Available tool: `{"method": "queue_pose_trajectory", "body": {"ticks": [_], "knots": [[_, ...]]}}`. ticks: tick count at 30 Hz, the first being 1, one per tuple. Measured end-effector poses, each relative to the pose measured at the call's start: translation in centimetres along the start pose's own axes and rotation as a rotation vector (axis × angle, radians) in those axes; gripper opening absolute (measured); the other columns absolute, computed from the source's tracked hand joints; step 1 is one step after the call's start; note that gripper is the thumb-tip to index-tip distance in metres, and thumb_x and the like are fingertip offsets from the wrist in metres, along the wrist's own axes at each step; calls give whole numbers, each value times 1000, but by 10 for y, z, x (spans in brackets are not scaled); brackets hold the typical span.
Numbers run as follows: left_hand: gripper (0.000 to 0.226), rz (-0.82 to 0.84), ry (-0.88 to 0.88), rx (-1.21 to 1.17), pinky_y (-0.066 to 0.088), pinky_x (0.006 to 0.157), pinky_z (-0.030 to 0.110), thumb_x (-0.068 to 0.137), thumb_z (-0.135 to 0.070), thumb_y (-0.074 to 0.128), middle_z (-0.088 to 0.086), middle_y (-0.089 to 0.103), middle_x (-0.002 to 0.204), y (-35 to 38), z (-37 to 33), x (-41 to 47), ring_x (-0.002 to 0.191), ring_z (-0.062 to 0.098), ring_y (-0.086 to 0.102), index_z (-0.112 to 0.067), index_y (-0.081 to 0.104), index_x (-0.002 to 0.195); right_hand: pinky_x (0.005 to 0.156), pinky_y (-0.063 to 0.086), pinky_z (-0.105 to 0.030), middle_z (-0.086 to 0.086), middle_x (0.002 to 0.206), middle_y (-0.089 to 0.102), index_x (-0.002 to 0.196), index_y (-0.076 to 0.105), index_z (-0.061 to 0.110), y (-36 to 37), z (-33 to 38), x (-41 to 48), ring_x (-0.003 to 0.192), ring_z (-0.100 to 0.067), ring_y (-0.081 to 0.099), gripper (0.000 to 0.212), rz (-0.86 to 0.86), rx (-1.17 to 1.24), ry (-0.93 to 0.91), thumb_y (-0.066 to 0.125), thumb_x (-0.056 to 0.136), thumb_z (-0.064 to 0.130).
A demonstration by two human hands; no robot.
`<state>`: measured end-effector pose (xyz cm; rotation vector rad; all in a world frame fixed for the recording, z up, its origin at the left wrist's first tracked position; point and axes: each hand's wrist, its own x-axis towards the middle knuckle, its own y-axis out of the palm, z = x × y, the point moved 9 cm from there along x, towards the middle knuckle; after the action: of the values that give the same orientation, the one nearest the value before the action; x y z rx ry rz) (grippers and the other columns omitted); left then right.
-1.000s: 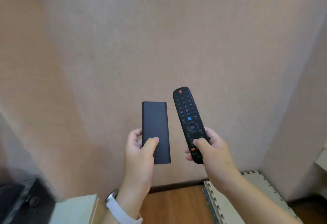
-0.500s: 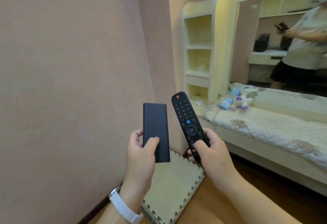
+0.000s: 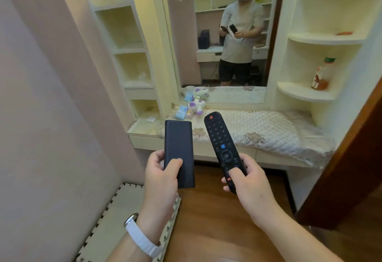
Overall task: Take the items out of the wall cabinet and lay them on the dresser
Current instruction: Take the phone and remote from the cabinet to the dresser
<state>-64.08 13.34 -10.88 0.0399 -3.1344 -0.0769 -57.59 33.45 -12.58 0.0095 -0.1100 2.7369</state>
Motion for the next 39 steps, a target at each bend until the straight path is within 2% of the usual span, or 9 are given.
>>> {"method": "queue_pose_trajectory", "body": {"ticks": [3,7,11,15,17,20,24,33,39], "knots": [[20,72,-16,-5,54,64,29,91,-11,59,-13,73,82,16,17,33,73,4,68,-23,54,106,63,61,-32,-5,95,66,105,59,34,-4,-14,27,76,-18,68,26,-81,-12,34,50,95,11],[20,99,-69,-43,54,67,33,91,-10,59,-8,75,84,7,36,89,78,11,69,-20,54,109,63,61,-33,-8,97,66,106,61,26,28,-27,75,76,-20,68,23,-120,-21,89,49,95,10],[17,74,-87,-98,54,64,30,92,-9,58,-9,74,78,-27,42,157,69,6,67,-20,54,105,65,60,-32,-7,97,65,106,60,25,82,-21,134,76,-17,67,23,-100,-56,109,48,95,9],[19,58,-112,-134,54,61,28,92,-12,59,-3,70,92,-49,49,221,69,2,68,-23,52,106,62,57,-28,-7,92,63,103,61,25,113,-6,181,80,-23,66,23,-124,-67,87,48,94,8],[20,80,-131,-160,57,64,30,92,-13,59,-2,69,96,-46,53,247,77,7,69,-28,52,104,60,55,-26,-8,90,63,101,61,25,119,-3,197,82,-26,67,23,-137,-89,74,48,94,8],[21,131,-172,-193,59,72,37,92,-13,60,2,69,100,-31,62,275,86,17,69,-30,51,102,60,55,-27,-8,93,63,101,61,25,121,-9,214,85,-29,67,22,-172,-114,90,49,95,8],[19,198,-213,-203,60,73,40,92,-14,60,5,69,102,-9,75,300,86,20,70,-25,52,105,63,56,-30,-11,96,64,101,61,28,116,-18,230,87,-30,67,24,-222,-120,125,49,95,8],[20,242,-241,-148,57,67,35,92,-14,59,7,70,102,31,91,350,85,20,70,-23,52,108,71,60,-43,-12,96,65,103,59,28,103,-29,285,87,-31,66,24,-247,-129,138,49,96,7],[20,224,-225,-71,55,64,31,93,-16,59,5,69,101,70,99,390,88,20,69,-23,52,110,71,60,-38,-8,98,64,100,57,31,87,-51,346,88,-26,68,24,-207,-76,175,48,97,9]]}}
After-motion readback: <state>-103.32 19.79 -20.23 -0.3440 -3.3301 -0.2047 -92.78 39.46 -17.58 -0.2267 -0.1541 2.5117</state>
